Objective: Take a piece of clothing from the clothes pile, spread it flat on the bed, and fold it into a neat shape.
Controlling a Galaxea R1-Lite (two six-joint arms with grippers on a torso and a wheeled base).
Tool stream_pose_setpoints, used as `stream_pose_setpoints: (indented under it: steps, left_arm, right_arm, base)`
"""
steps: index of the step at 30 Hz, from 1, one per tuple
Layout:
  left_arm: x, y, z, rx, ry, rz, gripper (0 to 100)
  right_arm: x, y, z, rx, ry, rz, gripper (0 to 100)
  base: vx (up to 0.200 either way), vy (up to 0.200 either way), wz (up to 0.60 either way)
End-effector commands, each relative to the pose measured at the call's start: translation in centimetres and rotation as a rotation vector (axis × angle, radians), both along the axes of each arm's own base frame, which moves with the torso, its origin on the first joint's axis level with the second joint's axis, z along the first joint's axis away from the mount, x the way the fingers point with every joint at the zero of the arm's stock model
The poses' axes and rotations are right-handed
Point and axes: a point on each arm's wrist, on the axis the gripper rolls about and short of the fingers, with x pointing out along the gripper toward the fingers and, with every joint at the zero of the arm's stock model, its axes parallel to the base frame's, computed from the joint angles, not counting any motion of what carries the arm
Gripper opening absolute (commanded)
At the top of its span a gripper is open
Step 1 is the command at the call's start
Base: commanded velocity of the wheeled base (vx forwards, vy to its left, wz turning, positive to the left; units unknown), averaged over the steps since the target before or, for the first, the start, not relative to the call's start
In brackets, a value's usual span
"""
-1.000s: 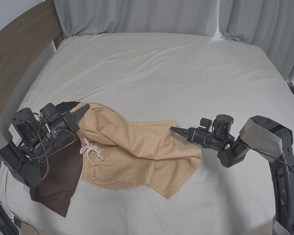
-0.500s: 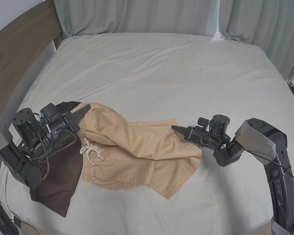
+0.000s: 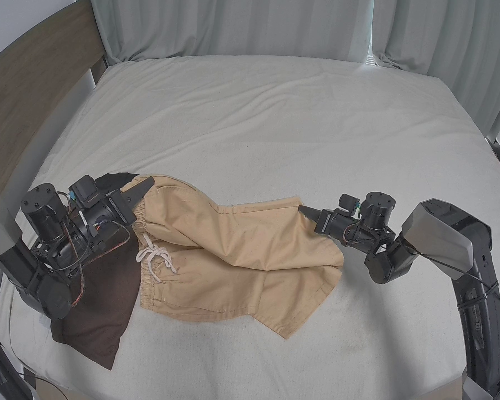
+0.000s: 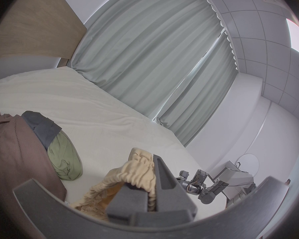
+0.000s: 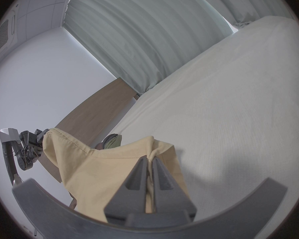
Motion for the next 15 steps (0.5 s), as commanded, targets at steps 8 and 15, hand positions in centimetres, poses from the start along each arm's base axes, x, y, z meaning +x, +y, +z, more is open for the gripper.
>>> stream_pose_setpoints:
  steps: [8,15]
  left_arm:
    - [0.2,0.0,0.6,-0.005,-0.029,0.001,0]
    - [0.8,0.0,1.4,-0.014,-0.066,0.005,0]
  right_arm:
    - [-3.6,-2.1,7.0,0.025,-0.132,-0.028,0]
    - [-5.5,-4.2,9.1,0.017,-0.192,-0.063,0]
  base:
    - [0.0,0.0,0.0]
    - [0.0,0.0,0.0]
